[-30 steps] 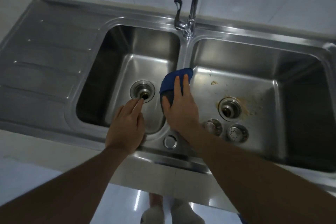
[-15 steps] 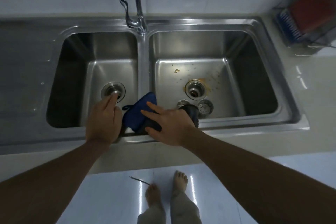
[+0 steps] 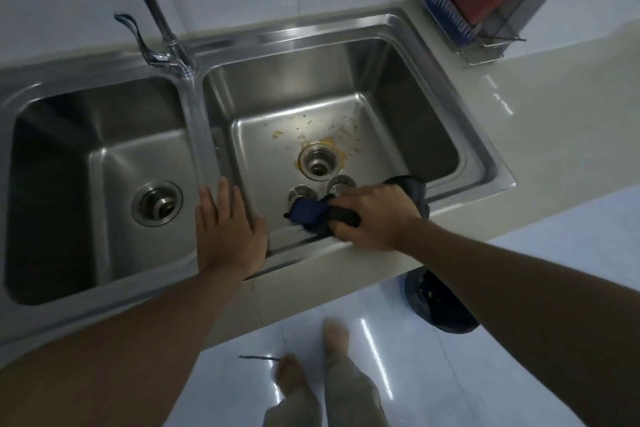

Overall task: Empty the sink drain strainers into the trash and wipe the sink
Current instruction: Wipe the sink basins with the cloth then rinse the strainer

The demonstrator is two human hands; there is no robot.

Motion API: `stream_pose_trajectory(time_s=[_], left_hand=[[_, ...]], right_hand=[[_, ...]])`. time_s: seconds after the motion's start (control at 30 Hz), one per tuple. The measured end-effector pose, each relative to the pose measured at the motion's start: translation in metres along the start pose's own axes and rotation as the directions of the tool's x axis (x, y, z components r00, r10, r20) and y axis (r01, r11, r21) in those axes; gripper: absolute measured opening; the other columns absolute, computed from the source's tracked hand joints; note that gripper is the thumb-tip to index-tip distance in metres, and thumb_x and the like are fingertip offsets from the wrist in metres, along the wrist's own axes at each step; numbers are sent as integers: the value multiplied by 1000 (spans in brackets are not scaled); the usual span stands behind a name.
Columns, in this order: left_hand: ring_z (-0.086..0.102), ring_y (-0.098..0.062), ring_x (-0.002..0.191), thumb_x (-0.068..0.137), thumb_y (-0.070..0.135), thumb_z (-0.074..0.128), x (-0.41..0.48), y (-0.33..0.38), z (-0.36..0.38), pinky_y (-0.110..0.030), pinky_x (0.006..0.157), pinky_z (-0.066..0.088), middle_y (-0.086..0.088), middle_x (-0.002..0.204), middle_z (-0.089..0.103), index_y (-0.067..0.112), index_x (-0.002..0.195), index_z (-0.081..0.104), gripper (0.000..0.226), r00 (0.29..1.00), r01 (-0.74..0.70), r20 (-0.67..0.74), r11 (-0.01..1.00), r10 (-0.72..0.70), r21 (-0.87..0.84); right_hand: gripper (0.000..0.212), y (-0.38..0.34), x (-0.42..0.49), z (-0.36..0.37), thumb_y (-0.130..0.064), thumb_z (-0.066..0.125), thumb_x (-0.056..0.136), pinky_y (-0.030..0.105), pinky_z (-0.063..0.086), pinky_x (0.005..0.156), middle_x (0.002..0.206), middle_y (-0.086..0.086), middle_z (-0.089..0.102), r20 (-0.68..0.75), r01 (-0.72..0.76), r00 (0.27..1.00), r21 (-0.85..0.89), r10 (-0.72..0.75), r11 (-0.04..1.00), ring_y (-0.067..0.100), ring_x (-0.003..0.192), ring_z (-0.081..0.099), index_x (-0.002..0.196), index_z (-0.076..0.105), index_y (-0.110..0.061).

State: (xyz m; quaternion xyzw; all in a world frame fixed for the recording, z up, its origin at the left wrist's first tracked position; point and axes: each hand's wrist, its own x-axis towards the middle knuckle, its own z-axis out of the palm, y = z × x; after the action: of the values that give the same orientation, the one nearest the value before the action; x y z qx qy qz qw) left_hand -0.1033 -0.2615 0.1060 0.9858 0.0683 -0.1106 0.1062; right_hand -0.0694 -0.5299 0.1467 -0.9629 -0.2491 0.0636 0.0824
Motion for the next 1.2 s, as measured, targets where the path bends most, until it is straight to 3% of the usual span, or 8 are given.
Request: stream_pose_trajectory(time_s=[0.17, 0.27, 0.43, 0.53, 0.67, 0.87, 1.0, 1.2], left_hand=[[-23, -35, 151, 101, 48, 31, 2, 5, -6, -48, 125, -5, -3, 166, -23, 18, 161, 6, 72, 999, -24, 27, 998, 22, 57], [-24, -36, 151, 99, 46, 35, 1, 4, -8, -49, 125, -6, -3, 165, -26, 18, 161, 7, 73, 999, -28, 43, 998, 25, 60], [-25, -35, 151, 99, 43, 34, 0, 4, -10, -49, 125, -4, -2, 165, -26, 11, 159, 14, 71, 998, -35, 60, 996, 30, 79], [-23, -35, 151, 99, 41, 35, 0, 4, -11, -49, 126, -3, -3, 165, -24, 5, 158, 17, 71, 999, -28, 46, 996, 25, 80], [-20, -36, 152, 99, 41, 37, 1, 6, -10, -49, 126, -2, -3, 166, -22, 2, 158, 14, 74, 999, -13, 39, 997, 11, 73], [-21, -34, 152, 98, 42, 37, 0, 2, -7, -48, 126, -2, -3, 166, -22, 5, 159, 7, 77, 999, -15, 31, 997, 13, 73], [-20, -34, 152, 99, 40, 37, 1, 0, -5, -50, 126, -1, -4, 167, -20, 8, 160, 6, 76, 999, -37, 15, 998, 37, 59], [-14, -33, 154, 97, 42, 44, 4, -3, -2, -48, 125, -1, -6, 168, -10, 10, 155, 27, 68, 999, -52, 6, 997, 52, 60]], right_hand=[[69, 38, 18, -12, -81, 22, 76, 30, 40, 62, 81, -2, 63, 285, -306, 894, -175, 346, 936, 17, 71, 58, 91, 63, -29], [72, 13, 39, -1, -82, 20, 78, 33, 41, 67, 80, 2, 58, 301, -251, 904, -199, 303, 947, 22, 74, 55, 91, 60, -24], [60, -10, 34, 7, -78, 22, 74, 27, 35, 55, 74, -2, 59, 272, -94, 957, -47, 103, 994, 17, 64, 55, 82, 58, -32], [68, 16, 37, 1, -83, 22, 77, 30, 38, 62, 80, 0, 61, 349, -219, 905, -109, 244, 970, 17, 70, 56, 89, 59, -27], [84, 38, 43, 1, -85, 25, 80, 36, 40, 72, 107, 9, 66, 374, -367, 819, -242, 436, 898, 27, 94, 61, 114, 63, -18], [75, -11, 48, 9, -80, 21, 81, 34, 40, 67, 84, 4, 61, 358, -236, 894, -131, 268, 963, 22, 76, 57, 93, 63, -19], [66, -29, 47, 13, -76, 21, 83, 29, 30, 56, 67, 2, 53, 315, -190, 925, -101, 213, 977, 16, 61, 48, 75, 57, -21], [65, -10, 43, 12, -78, 25, 85, 27, 35, 54, 69, 2, 56, 296, -124, 946, -56, 135, 991, 16, 61, 53, 71, 53, -21]])
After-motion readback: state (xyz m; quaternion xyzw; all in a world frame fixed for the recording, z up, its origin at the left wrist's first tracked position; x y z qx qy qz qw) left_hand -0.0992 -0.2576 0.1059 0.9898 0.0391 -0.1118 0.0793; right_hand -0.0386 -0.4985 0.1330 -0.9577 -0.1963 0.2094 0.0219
